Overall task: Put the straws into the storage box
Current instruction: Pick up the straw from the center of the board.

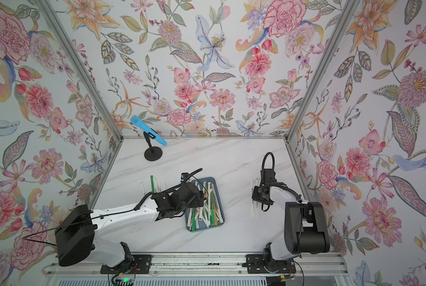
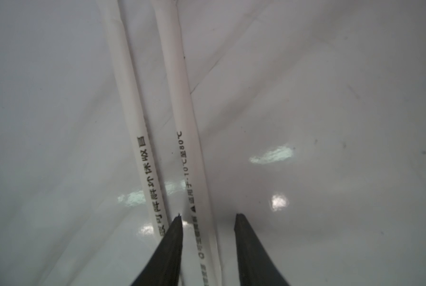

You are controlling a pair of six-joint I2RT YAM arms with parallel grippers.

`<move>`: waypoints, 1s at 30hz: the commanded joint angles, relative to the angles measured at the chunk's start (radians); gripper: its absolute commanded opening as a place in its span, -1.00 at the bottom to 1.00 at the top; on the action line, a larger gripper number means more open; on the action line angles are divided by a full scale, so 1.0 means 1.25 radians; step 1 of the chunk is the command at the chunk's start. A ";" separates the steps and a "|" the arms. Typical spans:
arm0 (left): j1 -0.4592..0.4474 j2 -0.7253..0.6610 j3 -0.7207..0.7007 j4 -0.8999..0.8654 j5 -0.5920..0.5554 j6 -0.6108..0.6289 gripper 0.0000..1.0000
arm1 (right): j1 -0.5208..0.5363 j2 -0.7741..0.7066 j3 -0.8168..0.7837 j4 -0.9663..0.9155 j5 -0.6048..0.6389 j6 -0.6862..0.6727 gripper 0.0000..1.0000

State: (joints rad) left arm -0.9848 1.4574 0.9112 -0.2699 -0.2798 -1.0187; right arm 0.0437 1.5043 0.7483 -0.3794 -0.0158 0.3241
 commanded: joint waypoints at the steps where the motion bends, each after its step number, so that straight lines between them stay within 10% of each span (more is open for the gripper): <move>1: 0.016 -0.046 -0.029 -0.051 -0.062 -0.008 1.00 | 0.017 0.020 0.025 -0.023 0.005 -0.018 -0.27; 19: 0.210 -0.308 -0.163 -0.102 -0.108 0.055 1.00 | 0.039 -0.046 0.082 -0.139 0.079 -0.005 -0.99; 30: 0.411 -0.321 -0.255 -0.033 0.014 0.123 1.00 | 0.388 -0.184 0.209 -0.192 -0.043 0.153 -0.94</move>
State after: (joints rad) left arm -0.5167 1.0573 0.6178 -0.3443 -0.3119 -0.9112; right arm 0.4236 1.2648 0.9749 -0.5877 -0.0105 0.4248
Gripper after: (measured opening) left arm 0.998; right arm 0.050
